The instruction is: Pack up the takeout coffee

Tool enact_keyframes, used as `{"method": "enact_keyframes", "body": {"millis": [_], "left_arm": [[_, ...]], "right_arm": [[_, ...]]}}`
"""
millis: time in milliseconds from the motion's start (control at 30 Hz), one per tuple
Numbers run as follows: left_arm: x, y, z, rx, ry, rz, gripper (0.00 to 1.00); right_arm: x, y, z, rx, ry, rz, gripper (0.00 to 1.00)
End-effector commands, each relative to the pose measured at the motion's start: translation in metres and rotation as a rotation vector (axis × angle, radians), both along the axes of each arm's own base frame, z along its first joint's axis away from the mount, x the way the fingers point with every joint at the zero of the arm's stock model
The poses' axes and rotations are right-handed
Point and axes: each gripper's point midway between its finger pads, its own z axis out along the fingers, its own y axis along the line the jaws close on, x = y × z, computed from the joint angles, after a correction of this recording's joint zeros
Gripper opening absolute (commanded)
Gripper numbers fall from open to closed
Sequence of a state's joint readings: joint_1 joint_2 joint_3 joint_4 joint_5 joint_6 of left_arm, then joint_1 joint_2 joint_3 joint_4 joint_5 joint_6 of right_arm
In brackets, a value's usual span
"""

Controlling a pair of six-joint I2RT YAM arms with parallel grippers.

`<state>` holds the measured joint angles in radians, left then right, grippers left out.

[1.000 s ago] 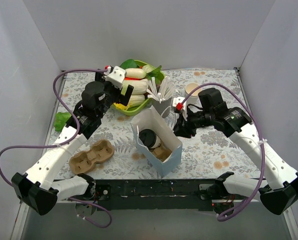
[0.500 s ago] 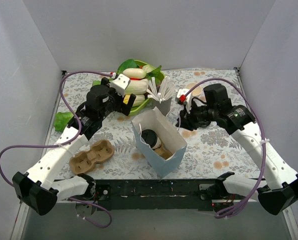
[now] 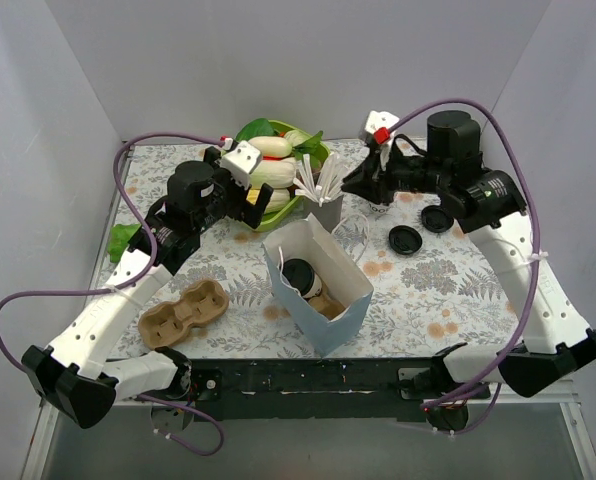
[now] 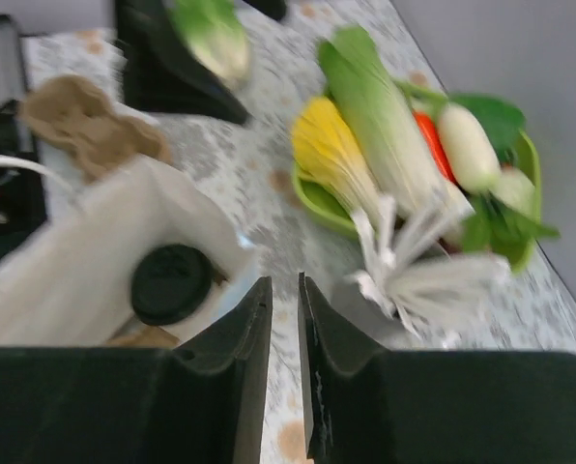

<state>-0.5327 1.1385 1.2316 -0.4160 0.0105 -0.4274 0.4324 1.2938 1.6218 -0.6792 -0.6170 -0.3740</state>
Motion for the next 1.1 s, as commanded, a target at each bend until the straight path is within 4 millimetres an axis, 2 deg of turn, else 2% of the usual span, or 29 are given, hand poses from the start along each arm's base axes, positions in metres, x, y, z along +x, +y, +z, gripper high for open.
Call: {"method": "enact_keyframes", "body": {"millis": [0, 67, 100, 133, 167, 233, 267, 300, 400, 633, 700, 800, 967, 1067], "left_arm": [[0.0, 0.013, 0.017, -0.03, -0.014, 0.069, 0.98], [0.003, 0.016, 0.021, -0.038, -0.019, 0.095, 0.98], [0.005, 0.019, 0.023, -0.056, -0.01, 0.116, 0.98], [0.006, 0.022, 0.023, -0.058, 0.003, 0.126, 0.98], [0.009, 0.022, 0.021, -0.056, 0.017, 0.134, 0.98], [0.01, 0.026, 0.026, -0.056, 0.019, 0.147, 0.98], [0.011, 0.026, 0.025, -0.051, 0.019, 0.146, 0.98], [0.011, 0.027, 0.026, -0.047, 0.016, 0.148, 0.98], [0.012, 0.03, 0.029, -0.04, -0.002, 0.152, 0.98], [0.007, 0.028, 0.024, -0.041, 0.011, 0.133, 0.98], [0.001, 0.019, 0.021, -0.05, 0.036, 0.077, 0.98], [-0.012, 0.002, 0.01, -0.077, 0.11, -0.027, 0.98], [-0.014, 0.0, -0.005, -0.075, 0.153, -0.025, 0.98], [-0.01, 0.001, -0.008, -0.061, 0.153, -0.016, 0.98]], "right_arm": [[-0.071, 0.058, 0.012, -0.004, -0.018, 0.358, 0.2], [-0.087, 0.064, -0.026, -0.078, 0.062, 0.4, 0.15], [-0.097, 0.069, -0.038, -0.106, 0.074, 0.43, 0.14], [-0.098, 0.071, -0.048, -0.128, 0.081, 0.428, 0.12], [-0.093, 0.07, -0.067, -0.177, 0.096, 0.391, 0.11], [-0.1, 0.075, -0.078, -0.225, 0.066, 0.411, 0.06], [-0.093, 0.074, -0.086, -0.272, 0.038, 0.368, 0.04], [-0.099, 0.078, -0.103, -0.325, 0.026, 0.378, 0.03], [-0.098, 0.078, -0.125, -0.426, -0.013, 0.387, 0.01], [-0.081, 0.092, -0.134, -0.464, -0.046, 0.353, 0.01], [-0.076, 0.094, -0.142, -0.489, -0.054, 0.338, 0.01], [-0.077, 0.099, -0.147, -0.495, -0.05, 0.363, 0.01], [-0.081, 0.104, -0.151, -0.486, -0.044, 0.402, 0.01], [-0.081, 0.104, -0.161, -0.508, -0.036, 0.413, 0.01]]}}
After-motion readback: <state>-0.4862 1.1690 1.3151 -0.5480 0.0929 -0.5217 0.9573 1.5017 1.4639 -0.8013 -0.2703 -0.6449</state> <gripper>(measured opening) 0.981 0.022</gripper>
